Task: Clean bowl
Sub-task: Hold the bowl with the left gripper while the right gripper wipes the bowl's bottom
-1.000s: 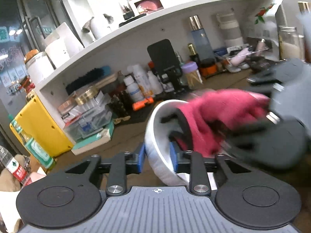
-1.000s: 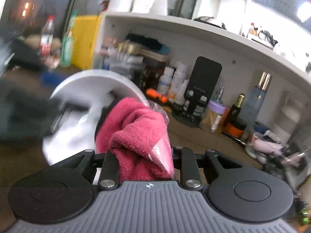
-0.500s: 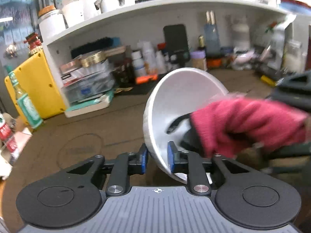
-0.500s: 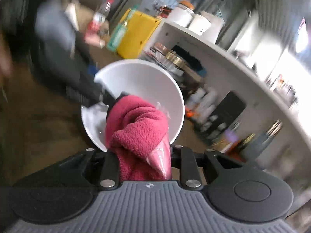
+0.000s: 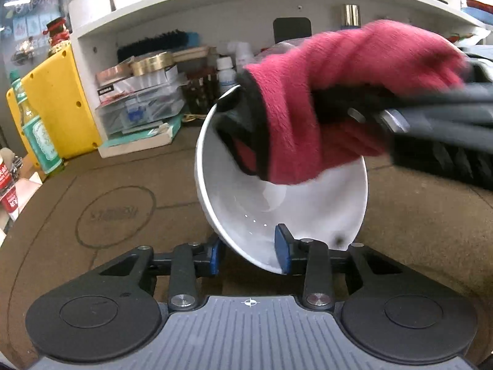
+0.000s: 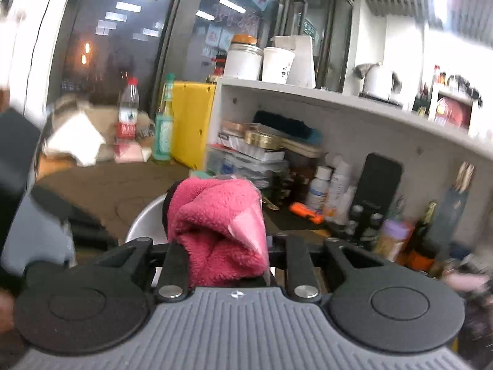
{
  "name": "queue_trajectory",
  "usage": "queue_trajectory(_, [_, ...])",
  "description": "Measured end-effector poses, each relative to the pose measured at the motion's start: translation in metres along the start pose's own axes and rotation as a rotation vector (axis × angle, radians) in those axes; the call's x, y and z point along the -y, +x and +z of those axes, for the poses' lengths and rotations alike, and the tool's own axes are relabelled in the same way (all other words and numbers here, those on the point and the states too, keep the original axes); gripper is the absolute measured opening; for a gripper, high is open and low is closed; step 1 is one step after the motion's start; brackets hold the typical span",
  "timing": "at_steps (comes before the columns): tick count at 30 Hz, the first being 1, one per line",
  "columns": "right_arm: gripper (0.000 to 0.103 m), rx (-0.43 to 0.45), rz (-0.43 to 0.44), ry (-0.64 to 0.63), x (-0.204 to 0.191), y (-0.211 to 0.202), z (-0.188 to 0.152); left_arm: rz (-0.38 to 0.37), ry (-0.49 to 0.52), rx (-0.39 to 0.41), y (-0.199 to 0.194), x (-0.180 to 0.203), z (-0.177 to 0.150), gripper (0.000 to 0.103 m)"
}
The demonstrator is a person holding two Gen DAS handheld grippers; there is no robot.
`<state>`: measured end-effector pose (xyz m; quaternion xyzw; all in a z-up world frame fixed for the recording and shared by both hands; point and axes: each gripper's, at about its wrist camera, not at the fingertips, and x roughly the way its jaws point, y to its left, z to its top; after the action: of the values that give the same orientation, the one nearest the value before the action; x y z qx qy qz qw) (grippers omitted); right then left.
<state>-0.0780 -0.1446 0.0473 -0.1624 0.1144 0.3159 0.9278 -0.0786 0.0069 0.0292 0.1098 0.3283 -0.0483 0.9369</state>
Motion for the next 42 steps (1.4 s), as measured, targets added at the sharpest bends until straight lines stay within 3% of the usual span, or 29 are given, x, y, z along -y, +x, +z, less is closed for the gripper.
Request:
queue_trajectory(4, [0.023, -0.088, -0.118, -0.119, -0.014, -0.004, -0.034, 0.013, 0.046, 0.022, -0.003, -0.001, 0.016, 0.032])
queue_trajectory(8, [0.023, -0.119, -0.114, -0.100, -0.016, 0.003, -0.046, 0.043, 0.100, 0.071, -0.010, 0.006, 0.043, 0.032])
queue_trajectory(11, [0.023, -0.134, -0.126, -0.081, -0.017, 0.004, -0.047, 0.040, 0.149, 0.076, -0.009, 0.018, 0.052, 0.016])
queue_trajectory(14, [0.024, -0.149, -0.140, -0.040, -0.011, 0.007, -0.046, 0.072, 0.232, 0.087, -0.012, 0.031, 0.038, 0.018])
queue_trajectory(20, [0.026, -0.139, -0.187, 0.021, 0.010, 0.021, -0.034, 0.016, 0.185, 0.048, -0.020, 0.035, 0.020, 0.033])
queue_trajectory(24, [0.027, -0.095, -0.154, 0.010, 0.009, 0.032, -0.018, 0.046, 0.148, 0.007, -0.015, 0.030, 0.015, 0.032])
queue_trajectory(26, [0.026, -0.077, -0.135, -0.045, 0.002, 0.022, -0.017, 0.063, 0.122, -0.016, -0.006, 0.019, 0.011, 0.027])
queue_trajectory(33, [0.024, -0.028, -0.090, -0.320, -0.034, -0.020, -0.026, 0.060, 0.082, -0.015, -0.006, 0.013, 0.010, 0.023])
queue_trajectory(35, [0.024, -0.050, -0.092, -0.482, -0.056, -0.027, -0.043, 0.052, 0.078, -0.011, -0.007, 0.014, 0.010, 0.022])
queue_trajectory(38, [0.024, -0.137, -0.069, -0.589, -0.066, -0.018, -0.058, -0.014, 0.070, -0.007, -0.010, 0.016, 0.011, 0.023])
queue_trajectory(42, [0.024, -0.249, -0.044, -0.493, -0.044, 0.007, -0.037, -0.019, 0.090, -0.007, -0.009, 0.025, 0.014, 0.028])
